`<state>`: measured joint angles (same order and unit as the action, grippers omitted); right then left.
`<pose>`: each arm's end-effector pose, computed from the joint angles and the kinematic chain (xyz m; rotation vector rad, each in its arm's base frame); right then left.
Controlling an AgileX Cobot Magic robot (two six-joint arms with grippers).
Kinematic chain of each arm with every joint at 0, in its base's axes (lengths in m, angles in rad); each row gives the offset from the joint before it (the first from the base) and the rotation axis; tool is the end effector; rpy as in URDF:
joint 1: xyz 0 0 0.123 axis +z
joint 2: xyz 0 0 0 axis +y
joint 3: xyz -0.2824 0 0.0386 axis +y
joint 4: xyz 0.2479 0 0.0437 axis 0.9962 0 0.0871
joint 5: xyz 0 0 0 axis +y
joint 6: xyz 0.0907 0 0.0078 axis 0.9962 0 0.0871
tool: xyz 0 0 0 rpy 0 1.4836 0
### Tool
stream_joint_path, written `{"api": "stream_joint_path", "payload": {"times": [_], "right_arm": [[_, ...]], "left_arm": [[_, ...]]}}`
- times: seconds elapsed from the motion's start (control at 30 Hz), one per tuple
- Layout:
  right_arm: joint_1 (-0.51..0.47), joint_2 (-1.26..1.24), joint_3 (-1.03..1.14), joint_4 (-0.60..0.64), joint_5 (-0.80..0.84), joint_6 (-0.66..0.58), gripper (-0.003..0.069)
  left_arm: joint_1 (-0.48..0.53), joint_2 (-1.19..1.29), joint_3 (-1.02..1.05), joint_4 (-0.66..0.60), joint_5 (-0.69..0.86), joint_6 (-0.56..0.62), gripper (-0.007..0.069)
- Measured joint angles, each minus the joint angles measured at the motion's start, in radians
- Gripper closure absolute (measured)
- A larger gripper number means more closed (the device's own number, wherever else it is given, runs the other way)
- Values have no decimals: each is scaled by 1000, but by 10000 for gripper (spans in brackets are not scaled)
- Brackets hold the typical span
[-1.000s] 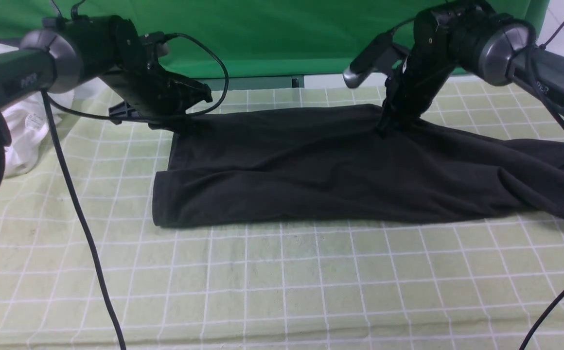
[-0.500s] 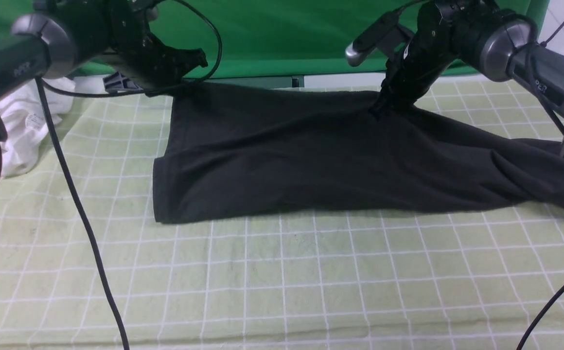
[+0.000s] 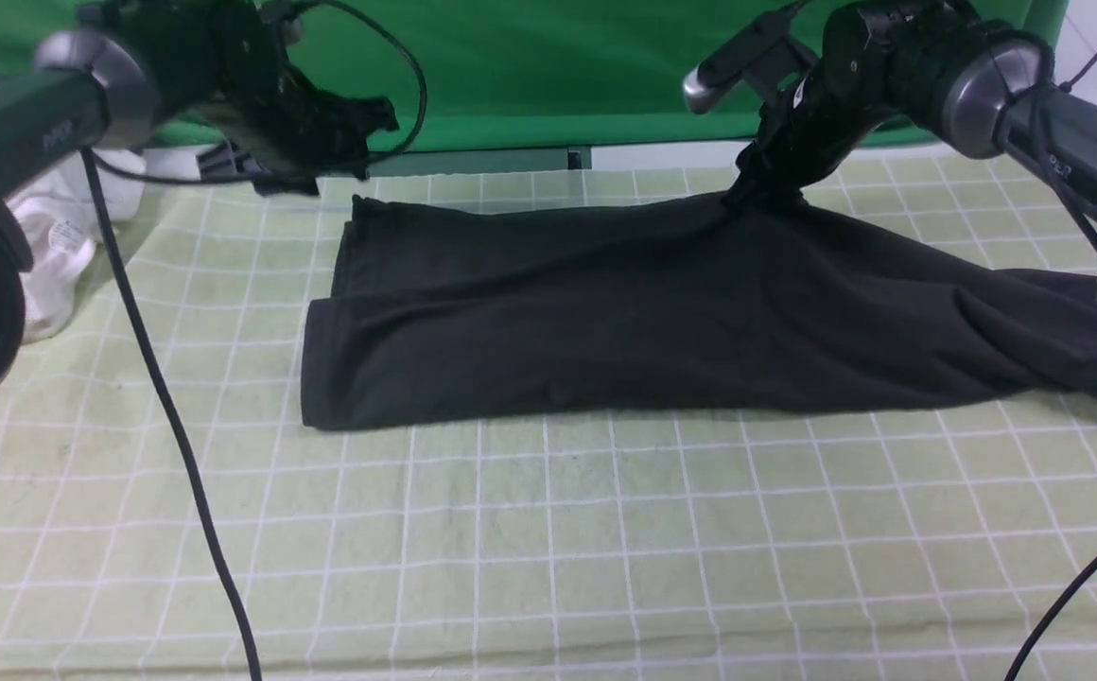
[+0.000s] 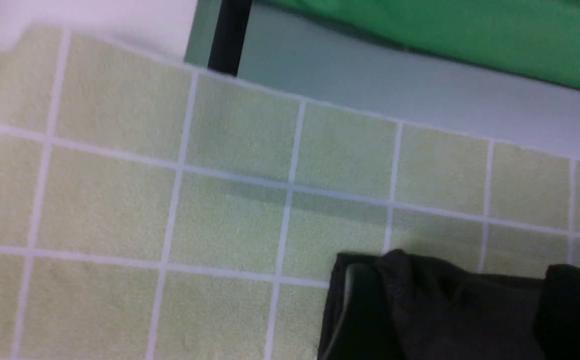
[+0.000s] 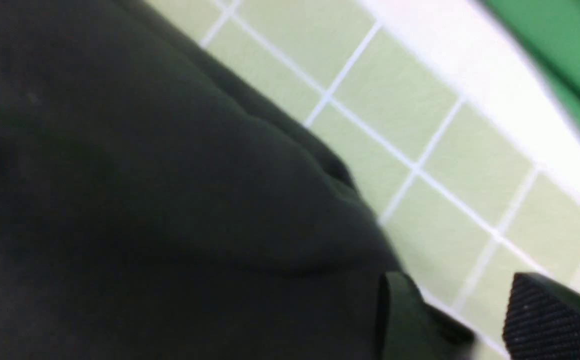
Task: Fold a long-sleeved shirt over a green coffee tablecloth.
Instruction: 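Fold the black garment in half by bringing its near edge over to the far edge, then pull the folded dark garment lengthwise by its ends to straighten it flat on the table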
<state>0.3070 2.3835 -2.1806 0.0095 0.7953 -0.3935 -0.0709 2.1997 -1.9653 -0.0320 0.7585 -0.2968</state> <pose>0.5135 0.1635 0.2100 -0.8466 2.3331 -0.0255 0.5033 -0.0378 0.2419 -0.2995 2.4681 -0.1937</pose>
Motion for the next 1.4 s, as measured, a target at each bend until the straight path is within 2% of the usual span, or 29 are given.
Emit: {"api": "stream_joint_path", "payload": {"times": [0.07,0.13,0.23,0.3,0.37,0.4,0.6,0.73,0.8,0.93,1.13,1.2,1.3,1.4], "right_arm": [[0,-43,0,0,17,0,372],[0,-86,-1,-1,34,3,375],[0,-151,-2,-1,98,8,407],[0,-195,-2,-10,191,12,479],[-6,-235,-2,-31,299,16,583],[-10,-250,-2,-37,339,26,610],[-55,-341,51,-51,405,163,652],[-98,-432,172,-58,410,209,656],[-139,-511,309,-55,414,222,659],[-264,-575,510,-46,408,247,659],[-448,-577,738,15,221,253,658],[-481,-575,770,51,192,246,650],[-554,-558,821,134,145,198,588],[-580,-531,842,162,122,168,473]], "left_arm": [[0,-30,-63,1,63,20,90],[0,-59,-110,-4,137,31,71],[0,-76,-153,-39,227,83,100],[0,-77,-160,-75,284,134,176],[0,-76,-161,-108,341,178,289],[0,-75,-161,-118,357,192,340],[0,-75,-161,-157,403,246,570],[0,-73,-161,-168,448,252,610],[0,-71,-161,-175,459,252,613],[0,-70,-161,-211,462,252,613],[0,-70,-161,-242,462,253,611],[0,-70,-161,-252,462,255,611],[0,-70,-161,-286,462,276,610],[0,-70,-161,-306,462,282,610]]}}
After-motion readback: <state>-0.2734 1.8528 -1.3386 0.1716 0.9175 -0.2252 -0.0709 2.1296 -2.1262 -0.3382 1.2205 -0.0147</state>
